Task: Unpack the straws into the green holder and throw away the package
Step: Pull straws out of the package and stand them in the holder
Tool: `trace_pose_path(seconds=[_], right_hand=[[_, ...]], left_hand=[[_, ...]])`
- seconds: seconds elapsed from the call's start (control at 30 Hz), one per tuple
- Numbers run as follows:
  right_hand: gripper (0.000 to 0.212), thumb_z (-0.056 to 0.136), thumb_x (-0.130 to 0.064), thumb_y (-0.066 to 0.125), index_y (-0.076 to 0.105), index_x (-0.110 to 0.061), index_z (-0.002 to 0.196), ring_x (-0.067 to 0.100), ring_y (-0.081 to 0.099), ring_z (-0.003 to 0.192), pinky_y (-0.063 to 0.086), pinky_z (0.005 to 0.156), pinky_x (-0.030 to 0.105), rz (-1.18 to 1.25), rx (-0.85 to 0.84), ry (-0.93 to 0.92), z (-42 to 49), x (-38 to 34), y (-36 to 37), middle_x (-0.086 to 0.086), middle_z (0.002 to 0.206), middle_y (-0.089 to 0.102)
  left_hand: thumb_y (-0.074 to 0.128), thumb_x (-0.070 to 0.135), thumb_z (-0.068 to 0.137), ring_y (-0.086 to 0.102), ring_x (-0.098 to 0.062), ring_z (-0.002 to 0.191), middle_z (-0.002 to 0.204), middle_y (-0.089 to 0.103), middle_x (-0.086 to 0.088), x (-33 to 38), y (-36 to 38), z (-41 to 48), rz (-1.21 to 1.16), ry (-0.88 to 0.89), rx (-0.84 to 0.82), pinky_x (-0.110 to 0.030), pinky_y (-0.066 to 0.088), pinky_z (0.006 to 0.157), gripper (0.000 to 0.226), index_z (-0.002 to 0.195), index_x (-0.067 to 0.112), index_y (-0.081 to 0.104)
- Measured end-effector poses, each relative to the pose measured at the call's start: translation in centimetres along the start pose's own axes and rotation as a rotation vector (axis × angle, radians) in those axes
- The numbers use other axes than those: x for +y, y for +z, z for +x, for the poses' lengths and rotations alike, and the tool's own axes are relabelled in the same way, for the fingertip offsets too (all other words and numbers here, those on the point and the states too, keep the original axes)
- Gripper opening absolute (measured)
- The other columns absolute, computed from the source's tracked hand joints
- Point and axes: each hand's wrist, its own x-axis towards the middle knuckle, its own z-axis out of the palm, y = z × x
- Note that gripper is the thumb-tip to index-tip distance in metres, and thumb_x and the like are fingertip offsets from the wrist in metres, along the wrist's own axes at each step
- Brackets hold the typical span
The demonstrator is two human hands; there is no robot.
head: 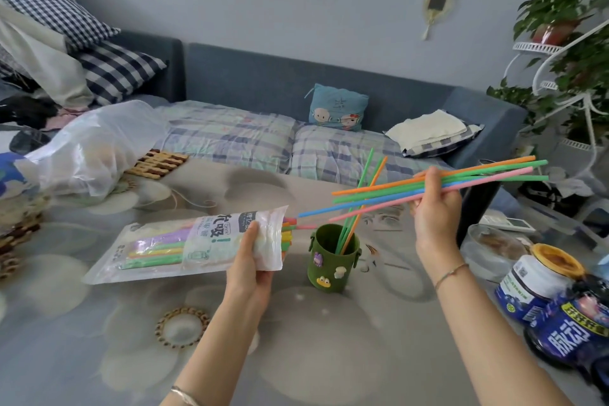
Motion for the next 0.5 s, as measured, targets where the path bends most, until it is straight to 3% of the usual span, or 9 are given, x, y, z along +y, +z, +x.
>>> trace_pose_path(seconds=[0.1,0.13,0.2,0.27,0.37,0.43,0.5], right_hand=[[0.030,0.092,-0.038,0.044,0.055,-0.024,0.069,0.012,0.055,0.068,0.046,0.071,0.035,-0.069,0.011,-0.025,1.5,0.0,-0.8,-0.004,0.068,0.055],[0.030,0.093,-0.038,0.044,0.056,-0.022,0.070,0.009,0.055,0.066,0.046,0.070,0.032,-0.101,0.003,-0.041,1.8,0.0,-0.8,-0.003,0.068,0.054],[0.032,0.098,-0.032,0.042,0.056,-0.011,0.078,0.001,0.055,0.057,0.044,0.058,0.012,-0.201,-0.035,-0.090,1.8,0.2,-0.7,-0.002,0.066,0.052],[0.035,0.099,-0.029,0.039,0.057,-0.002,0.087,0.005,0.051,0.053,0.036,0.043,0.006,-0.336,-0.131,-0.090,1.4,0.7,-0.4,0.000,0.063,0.048],[0.053,0.097,-0.036,0.041,0.056,0.015,0.092,0.021,0.044,0.050,0.039,0.043,0.018,-0.498,-0.342,0.026,0.8,2.7,-0.1,0.011,0.059,0.045],[0.053,0.095,-0.039,0.045,0.058,0.012,0.097,0.026,0.051,0.055,0.047,0.052,0.030,-0.572,-0.436,0.108,0.4,3.8,0.0,0.017,0.064,0.052],[0.043,0.093,-0.036,0.051,0.061,0.006,0.096,0.011,0.050,0.051,0.043,0.048,0.021,-0.598,-0.499,0.170,0.2,4.2,0.3,0.003,0.061,0.052]], left_hand=[[0.069,0.023,0.086,0.064,-0.026,0.114,0.129,0.065,-0.011,-0.1,-0.2,0.4,0.010,0.011,0.006,-0.031,0.062,0.069,0.055,0.137,0.013,0.051],[0.069,0.024,0.086,0.064,-0.025,0.114,0.128,0.066,-0.011,-0.2,-0.3,0.4,0.026,0.004,0.000,-0.030,0.062,0.067,0.054,0.136,0.013,0.052],[0.069,0.025,0.086,0.064,-0.025,0.115,0.126,0.067,-0.010,-0.4,-0.2,0.4,0.054,-0.016,-0.004,-0.030,0.061,0.070,0.051,0.134,0.013,0.054],[0.070,0.025,0.085,0.064,-0.024,0.115,0.126,0.067,-0.009,-0.7,-0.2,0.4,0.066,-0.019,-0.017,-0.031,0.060,0.076,0.053,0.134,0.014,0.054],[0.071,0.025,0.083,0.064,-0.024,0.115,0.128,0.066,-0.009,-0.8,-0.3,0.4,0.070,-0.005,-0.043,-0.038,0.056,0.088,0.057,0.136,0.015,0.052],[0.070,0.024,0.084,0.064,-0.024,0.115,0.129,0.065,-0.010,-0.9,-0.4,0.4,0.076,-0.001,-0.054,-0.041,0.054,0.092,0.055,0.136,0.015,0.052],[0.068,0.023,0.086,0.065,-0.024,0.112,0.126,0.067,-0.010,-0.9,-0.3,0.2,0.082,-0.010,-0.063,-0.037,0.058,0.083,0.049,0.132,0.016,0.054]])
